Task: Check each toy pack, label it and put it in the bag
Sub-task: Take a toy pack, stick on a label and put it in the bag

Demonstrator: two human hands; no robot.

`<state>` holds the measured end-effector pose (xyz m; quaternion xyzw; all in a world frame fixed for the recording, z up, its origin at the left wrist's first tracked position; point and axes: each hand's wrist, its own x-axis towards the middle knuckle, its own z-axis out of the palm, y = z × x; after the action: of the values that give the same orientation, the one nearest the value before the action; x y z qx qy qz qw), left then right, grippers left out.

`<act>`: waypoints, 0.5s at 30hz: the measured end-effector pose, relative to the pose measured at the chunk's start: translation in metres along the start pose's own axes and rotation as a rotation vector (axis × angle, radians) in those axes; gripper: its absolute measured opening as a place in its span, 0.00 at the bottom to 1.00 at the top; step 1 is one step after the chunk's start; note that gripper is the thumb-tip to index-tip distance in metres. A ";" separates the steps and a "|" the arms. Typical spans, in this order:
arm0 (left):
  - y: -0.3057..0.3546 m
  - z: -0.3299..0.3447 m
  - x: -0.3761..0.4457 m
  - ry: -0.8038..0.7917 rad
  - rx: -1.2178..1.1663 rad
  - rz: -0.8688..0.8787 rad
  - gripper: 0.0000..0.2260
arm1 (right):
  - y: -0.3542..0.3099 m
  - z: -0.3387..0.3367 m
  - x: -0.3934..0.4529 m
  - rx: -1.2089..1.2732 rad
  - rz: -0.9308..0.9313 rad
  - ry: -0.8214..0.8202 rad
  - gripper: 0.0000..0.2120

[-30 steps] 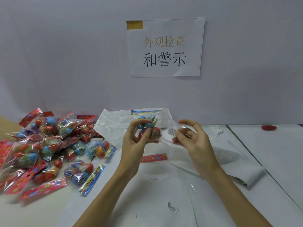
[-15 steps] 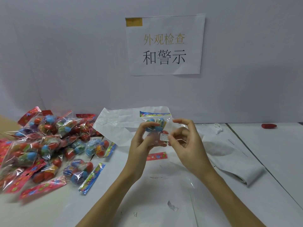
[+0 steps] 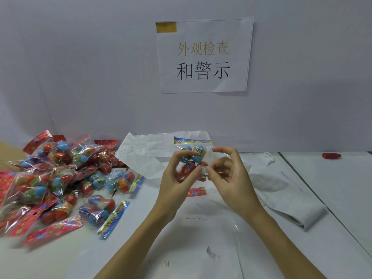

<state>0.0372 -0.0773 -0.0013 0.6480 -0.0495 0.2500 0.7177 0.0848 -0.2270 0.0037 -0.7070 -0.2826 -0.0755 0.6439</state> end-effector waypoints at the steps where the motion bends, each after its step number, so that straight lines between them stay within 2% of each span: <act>1: 0.000 0.000 0.000 0.001 0.006 0.001 0.16 | 0.000 0.000 0.000 0.000 0.005 0.000 0.21; 10: -0.002 -0.001 -0.001 -0.001 -0.001 0.005 0.17 | 0.001 0.000 0.001 -0.045 0.048 0.033 0.18; 13: -0.002 -0.002 0.001 0.013 -0.013 -0.025 0.17 | 0.004 0.000 0.002 -0.101 0.161 0.063 0.19; 15: -0.003 -0.004 0.003 0.002 -0.055 -0.042 0.17 | 0.004 -0.002 0.003 -0.053 0.273 0.038 0.14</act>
<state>0.0397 -0.0724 -0.0039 0.6285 -0.0421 0.2341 0.7405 0.0904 -0.2281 0.0017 -0.7542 -0.1695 -0.0078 0.6343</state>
